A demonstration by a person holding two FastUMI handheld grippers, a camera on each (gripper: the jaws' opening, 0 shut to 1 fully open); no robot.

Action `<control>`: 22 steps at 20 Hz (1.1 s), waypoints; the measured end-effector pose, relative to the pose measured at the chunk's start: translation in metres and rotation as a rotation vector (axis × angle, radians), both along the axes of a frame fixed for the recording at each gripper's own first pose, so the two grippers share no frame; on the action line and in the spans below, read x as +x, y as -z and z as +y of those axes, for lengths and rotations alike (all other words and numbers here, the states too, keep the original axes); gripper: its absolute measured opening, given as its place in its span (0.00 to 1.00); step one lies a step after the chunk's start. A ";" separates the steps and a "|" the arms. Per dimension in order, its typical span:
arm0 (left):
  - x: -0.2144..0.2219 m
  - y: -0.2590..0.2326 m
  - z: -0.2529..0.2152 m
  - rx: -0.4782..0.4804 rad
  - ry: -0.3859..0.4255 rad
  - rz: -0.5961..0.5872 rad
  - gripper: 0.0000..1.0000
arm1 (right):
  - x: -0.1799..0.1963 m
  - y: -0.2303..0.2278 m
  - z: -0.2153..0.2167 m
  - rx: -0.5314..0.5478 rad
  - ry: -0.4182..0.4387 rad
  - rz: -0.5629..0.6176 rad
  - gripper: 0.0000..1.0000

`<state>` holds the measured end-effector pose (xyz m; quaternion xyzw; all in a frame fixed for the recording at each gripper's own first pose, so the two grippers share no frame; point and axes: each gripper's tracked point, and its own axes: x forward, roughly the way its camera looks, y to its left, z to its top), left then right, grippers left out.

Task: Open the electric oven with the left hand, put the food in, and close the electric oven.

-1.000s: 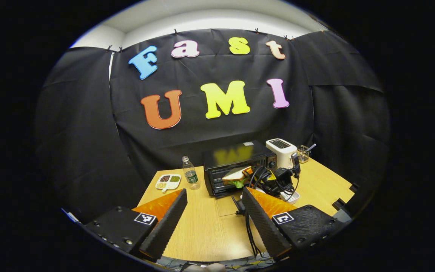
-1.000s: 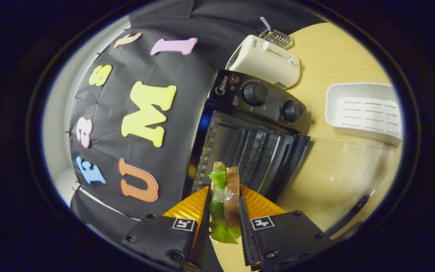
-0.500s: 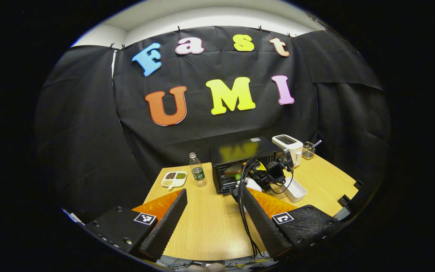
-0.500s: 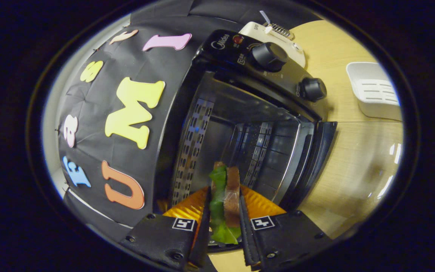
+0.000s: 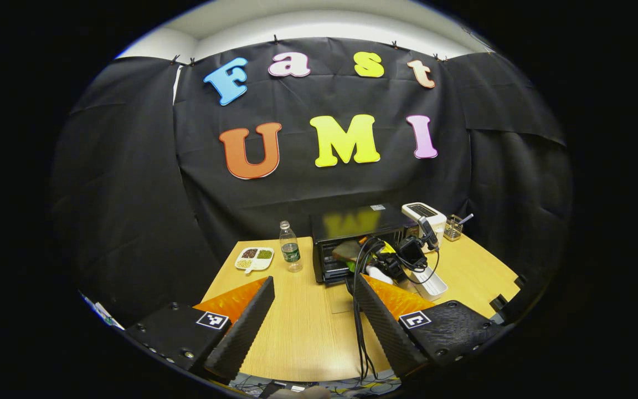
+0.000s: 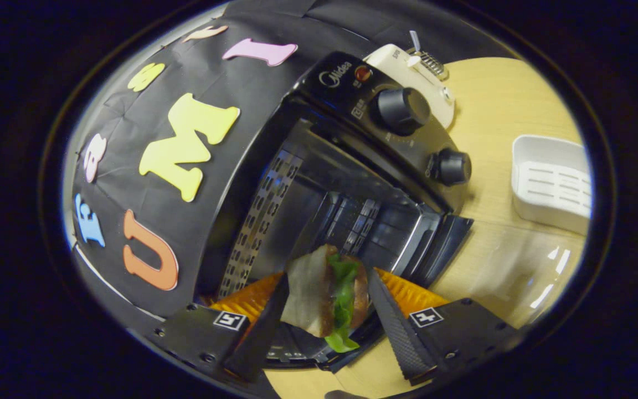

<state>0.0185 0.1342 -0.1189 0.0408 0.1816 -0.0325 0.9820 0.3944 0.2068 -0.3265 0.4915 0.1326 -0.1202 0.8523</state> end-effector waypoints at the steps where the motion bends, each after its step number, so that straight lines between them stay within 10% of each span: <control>1: 0.000 0.000 -0.003 0.001 0.004 -0.002 0.96 | -0.010 -0.010 -0.005 -0.035 -0.001 -0.014 0.99; 3: 0.001 -0.001 -0.007 -0.004 0.012 -0.015 0.96 | -0.032 -0.021 -0.006 -0.078 -0.056 -0.016 0.87; 4: 0.001 -0.004 -0.009 -0.004 0.011 -0.027 0.96 | -0.044 -0.026 -0.007 -0.120 -0.085 -0.018 0.99; 13: 0.009 0.029 -0.009 -0.040 -0.047 -0.054 0.96 | -0.195 -0.095 -0.063 -0.660 -0.358 -0.045 1.00; 22: 0.048 0.167 -0.067 -0.068 -0.114 0.110 0.96 | -0.273 -0.145 -0.166 -0.887 -0.458 0.000 0.89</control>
